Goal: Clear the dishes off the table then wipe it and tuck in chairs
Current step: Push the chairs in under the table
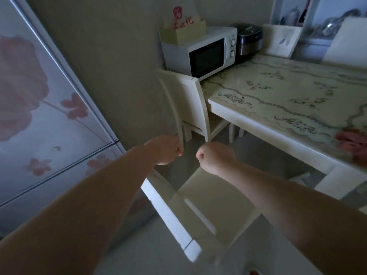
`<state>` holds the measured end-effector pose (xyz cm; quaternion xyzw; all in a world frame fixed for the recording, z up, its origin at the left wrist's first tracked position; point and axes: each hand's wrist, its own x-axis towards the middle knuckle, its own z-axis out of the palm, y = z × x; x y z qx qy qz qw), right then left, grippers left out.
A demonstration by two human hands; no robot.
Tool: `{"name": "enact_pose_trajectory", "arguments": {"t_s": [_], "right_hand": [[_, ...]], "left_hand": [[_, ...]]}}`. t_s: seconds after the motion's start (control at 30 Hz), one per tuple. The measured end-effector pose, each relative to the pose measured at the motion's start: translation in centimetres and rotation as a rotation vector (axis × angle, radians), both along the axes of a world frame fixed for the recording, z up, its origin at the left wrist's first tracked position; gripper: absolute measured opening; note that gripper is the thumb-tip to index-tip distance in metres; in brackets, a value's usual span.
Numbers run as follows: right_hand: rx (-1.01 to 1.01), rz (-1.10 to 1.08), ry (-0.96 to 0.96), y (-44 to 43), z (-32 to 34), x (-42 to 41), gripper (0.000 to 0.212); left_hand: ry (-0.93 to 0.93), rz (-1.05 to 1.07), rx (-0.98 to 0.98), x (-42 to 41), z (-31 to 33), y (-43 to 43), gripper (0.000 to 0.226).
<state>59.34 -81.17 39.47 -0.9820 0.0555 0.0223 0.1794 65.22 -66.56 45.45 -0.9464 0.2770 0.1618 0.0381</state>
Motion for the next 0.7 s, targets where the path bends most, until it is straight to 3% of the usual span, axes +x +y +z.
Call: {"name": "enact_pose_trajectory", "arguments": {"t_s": [0.23, 0.3, 0.43, 0.53, 0.7], "right_hand": [[0.003, -0.226, -0.056, 7.3, -0.7, -1.4, 0.028], [0.011, -0.233, -0.043, 9.0, -0.8, -2.5, 0.028], [-0.034, -0.254, -0.065, 11.6, -1.8, -4.8, 0.018], [-0.088, -0.271, -0.016, 12.3, -3.2, -5.8, 0.015], [-0.048, -0.336, -0.018, 12.5, -3.9, -6.0, 0.028]], "left_hand": [[-0.023, -0.362, -0.023, 2.0, -0.5, 6.1, 0.029], [0.068, -0.430, -0.005, 2.0, -0.4, 7.5, 0.031], [0.294, -0.518, 0.088, 3.4, -1.4, 9.6, 0.051], [0.316, -0.552, 0.205, 4.4, -2.5, 9.9, 0.066], [0.349, -0.539, 0.211, 5.4, -4.1, 10.3, 0.068]]}}
